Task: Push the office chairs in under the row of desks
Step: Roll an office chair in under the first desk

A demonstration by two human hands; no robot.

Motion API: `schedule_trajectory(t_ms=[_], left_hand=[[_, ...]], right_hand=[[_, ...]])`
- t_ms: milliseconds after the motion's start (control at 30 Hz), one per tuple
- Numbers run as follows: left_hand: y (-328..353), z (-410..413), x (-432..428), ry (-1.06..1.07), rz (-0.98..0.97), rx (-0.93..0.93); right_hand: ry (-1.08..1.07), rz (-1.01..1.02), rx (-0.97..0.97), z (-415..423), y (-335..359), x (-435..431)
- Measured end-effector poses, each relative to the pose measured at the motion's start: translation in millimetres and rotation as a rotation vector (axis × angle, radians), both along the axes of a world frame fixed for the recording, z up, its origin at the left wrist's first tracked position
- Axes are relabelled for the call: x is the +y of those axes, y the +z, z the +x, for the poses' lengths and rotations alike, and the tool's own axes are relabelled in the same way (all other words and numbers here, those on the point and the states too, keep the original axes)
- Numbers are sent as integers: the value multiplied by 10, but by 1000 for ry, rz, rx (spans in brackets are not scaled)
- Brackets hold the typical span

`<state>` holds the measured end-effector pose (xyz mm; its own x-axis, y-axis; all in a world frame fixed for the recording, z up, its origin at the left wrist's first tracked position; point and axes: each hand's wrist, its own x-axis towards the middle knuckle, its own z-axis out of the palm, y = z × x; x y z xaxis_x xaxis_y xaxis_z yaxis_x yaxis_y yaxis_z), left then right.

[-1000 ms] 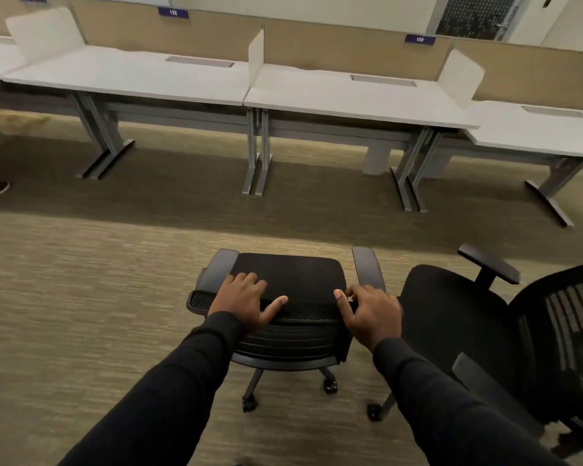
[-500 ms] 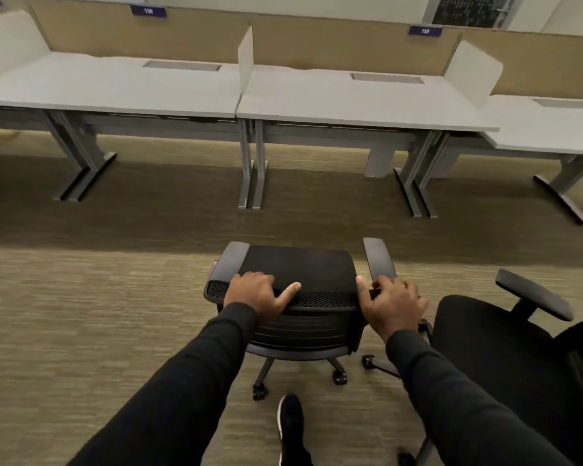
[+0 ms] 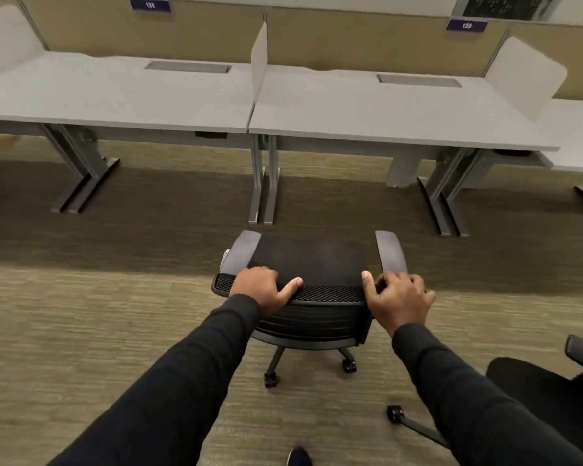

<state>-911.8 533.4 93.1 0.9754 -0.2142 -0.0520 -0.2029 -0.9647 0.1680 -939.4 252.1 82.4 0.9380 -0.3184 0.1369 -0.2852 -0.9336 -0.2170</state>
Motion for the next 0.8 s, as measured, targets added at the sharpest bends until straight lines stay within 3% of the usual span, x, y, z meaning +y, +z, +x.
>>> schedule_trajectory(t_ms=[400, 567, 633, 800], left_hand=[[15, 1492, 1496, -59, -41, -14], [0, 1982, 2407, -125, -26, 8], [34, 1995, 2393, -163, -21, -9], [53, 2684, 3516, -175, -14, -20]], right_hand=[[-114, -14, 40, 1146, 29, 1591], [-193, -23, 62, 1424, -15, 2556], [-217, -25, 59, 1365, 39, 2584], [-232, -6, 75, 1977, 73, 3684]])
